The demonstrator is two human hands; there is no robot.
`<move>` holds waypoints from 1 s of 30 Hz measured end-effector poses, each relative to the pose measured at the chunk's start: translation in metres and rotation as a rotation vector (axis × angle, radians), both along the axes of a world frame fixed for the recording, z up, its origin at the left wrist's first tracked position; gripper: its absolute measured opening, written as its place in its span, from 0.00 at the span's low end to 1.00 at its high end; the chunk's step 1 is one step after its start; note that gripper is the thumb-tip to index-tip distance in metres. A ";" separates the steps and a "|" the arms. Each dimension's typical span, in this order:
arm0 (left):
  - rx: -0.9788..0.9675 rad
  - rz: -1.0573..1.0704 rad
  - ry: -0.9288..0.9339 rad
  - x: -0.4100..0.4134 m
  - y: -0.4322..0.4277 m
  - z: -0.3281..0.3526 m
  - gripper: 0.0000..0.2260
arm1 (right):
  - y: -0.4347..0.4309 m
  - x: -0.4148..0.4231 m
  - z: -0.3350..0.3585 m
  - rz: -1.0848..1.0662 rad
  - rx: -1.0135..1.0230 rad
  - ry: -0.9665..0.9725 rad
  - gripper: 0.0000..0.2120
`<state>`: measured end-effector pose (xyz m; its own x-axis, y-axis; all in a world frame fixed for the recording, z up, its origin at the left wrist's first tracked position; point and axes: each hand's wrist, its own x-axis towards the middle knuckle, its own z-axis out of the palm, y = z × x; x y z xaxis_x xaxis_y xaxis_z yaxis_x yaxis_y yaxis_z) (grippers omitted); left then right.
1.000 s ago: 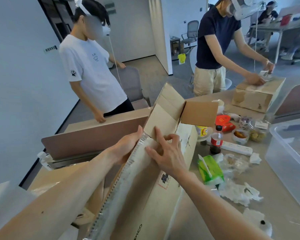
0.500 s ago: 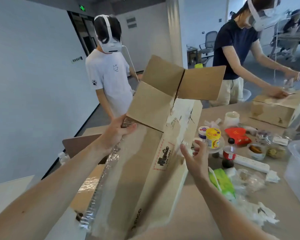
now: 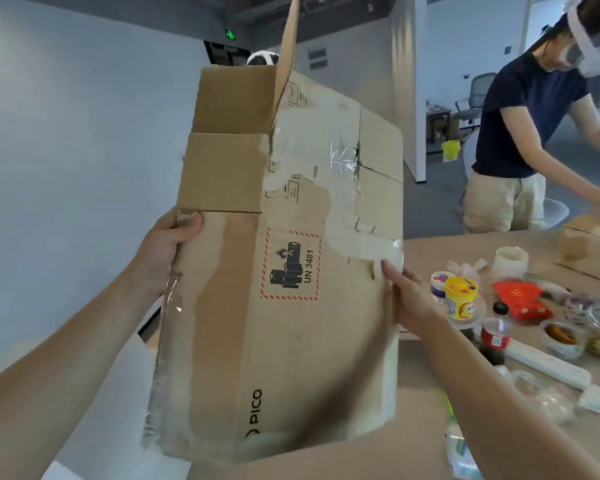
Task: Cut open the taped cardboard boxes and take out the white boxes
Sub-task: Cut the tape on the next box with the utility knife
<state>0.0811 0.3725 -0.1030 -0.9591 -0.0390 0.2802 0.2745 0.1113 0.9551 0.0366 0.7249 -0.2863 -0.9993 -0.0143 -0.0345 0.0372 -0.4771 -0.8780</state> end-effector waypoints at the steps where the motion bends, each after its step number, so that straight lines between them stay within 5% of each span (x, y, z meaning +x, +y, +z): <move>1: 0.003 0.038 0.008 0.003 -0.009 0.005 0.13 | -0.003 -0.002 0.011 -0.009 0.026 0.019 0.20; 4: 0.028 0.139 0.041 0.017 -0.036 0.023 0.09 | -0.019 -0.004 0.055 0.002 0.071 0.122 0.13; 18: 0.006 0.480 0.191 0.142 -0.224 0.100 0.09 | -0.223 0.007 0.216 0.053 0.296 0.400 0.24; 30: -0.160 0.802 0.215 0.234 -0.359 0.082 0.11 | -0.391 0.067 0.223 0.085 0.430 0.464 0.11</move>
<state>0.3149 0.0133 -0.0207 -0.5832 -0.6293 0.5137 0.2286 0.4798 0.8471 0.1034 0.3336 -0.0636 -0.9076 -0.1755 0.3814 -0.3708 -0.0911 -0.9242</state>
